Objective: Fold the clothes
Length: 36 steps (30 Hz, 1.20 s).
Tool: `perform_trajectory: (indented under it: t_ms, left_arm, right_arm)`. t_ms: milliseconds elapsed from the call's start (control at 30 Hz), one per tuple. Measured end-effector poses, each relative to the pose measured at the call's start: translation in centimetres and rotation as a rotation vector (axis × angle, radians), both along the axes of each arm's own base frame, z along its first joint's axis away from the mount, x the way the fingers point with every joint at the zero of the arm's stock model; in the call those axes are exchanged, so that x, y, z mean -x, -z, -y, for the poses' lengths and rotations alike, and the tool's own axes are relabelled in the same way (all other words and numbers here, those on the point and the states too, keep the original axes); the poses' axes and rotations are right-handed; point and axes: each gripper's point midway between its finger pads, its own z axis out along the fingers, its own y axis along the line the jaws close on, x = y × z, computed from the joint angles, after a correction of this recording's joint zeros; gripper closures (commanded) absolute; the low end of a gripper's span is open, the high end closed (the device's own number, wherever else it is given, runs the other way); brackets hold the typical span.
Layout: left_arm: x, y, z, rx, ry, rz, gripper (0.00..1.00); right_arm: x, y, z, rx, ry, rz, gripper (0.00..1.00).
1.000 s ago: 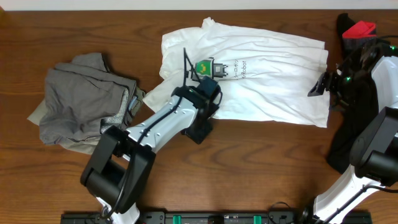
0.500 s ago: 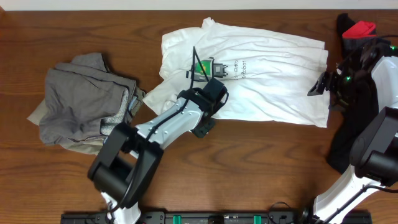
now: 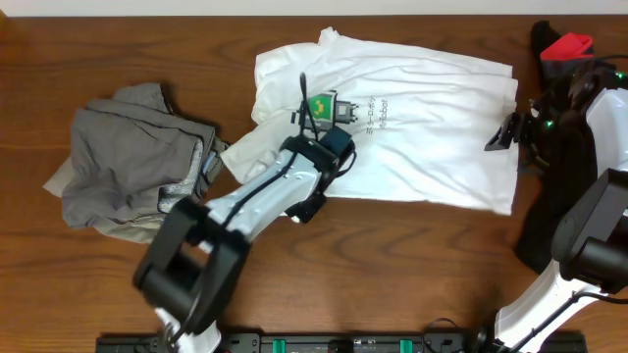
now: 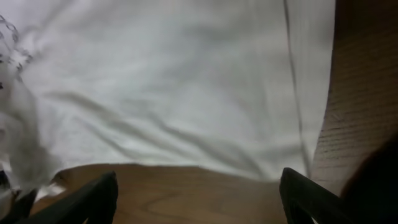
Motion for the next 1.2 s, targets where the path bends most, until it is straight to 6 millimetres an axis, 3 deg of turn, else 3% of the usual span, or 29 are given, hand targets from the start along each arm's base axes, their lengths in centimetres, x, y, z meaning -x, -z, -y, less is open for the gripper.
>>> perform_trajectory:
  t_ms: [133, 233, 500, 700, 800, 867, 900, 1033, 1200]
  left_arm:
    - [1.3, -4.5, -1.1, 0.020, -0.070, 0.047, 0.91]
    - [2.1, -6.0, -1.5, 0.042, -0.104, 0.056, 0.91]
    - [3.9, -6.2, -2.2, 0.020, -0.173, 0.000, 0.91]
    - [3.7, -6.1, -2.0, 0.032, -0.189, 0.011, 0.89]
    - [3.5, -6.1, -1.9, 0.037, -0.193, 0.017, 0.83]
    - [3.5, -6.1, -1.9, 0.036, -0.191, 0.017, 0.66]
    - [3.5, -6.1, -1.9, 0.036, -0.190, 0.016, 0.62]
    - [3.8, -6.1, -2.1, 0.028, -0.197, 0.009, 0.58]
    - [4.2, -6.2, -2.6, 0.012, -0.209, -0.008, 0.65]
  right_arm:
    - [0.0, 0.0, 0.0, 0.000, -0.001, 0.000, 0.18]
    - [0.0, 0.0, 0.0, 0.001, -0.009, 0.001, 0.18]
    - [1.6, 0.7, 0.3, 0.030, -0.025, -0.061, 0.23]
    - [5.6, 3.6, -1.0, 0.042, -0.071, -0.213, 0.27]
    - [7.0, 4.4, -1.6, 0.041, -0.091, -0.260, 0.26]
    - [7.6, 4.7, -1.8, 0.039, -0.096, -0.278, 0.26]
    - [7.7, 4.7, -1.8, 0.040, -0.096, -0.279, 0.26]
    - [7.6, 3.6, -1.9, 0.043, -0.100, -0.238, 0.25]
    - [7.2, -1.6, -2.3, 0.072, -0.104, -0.067, 0.19]
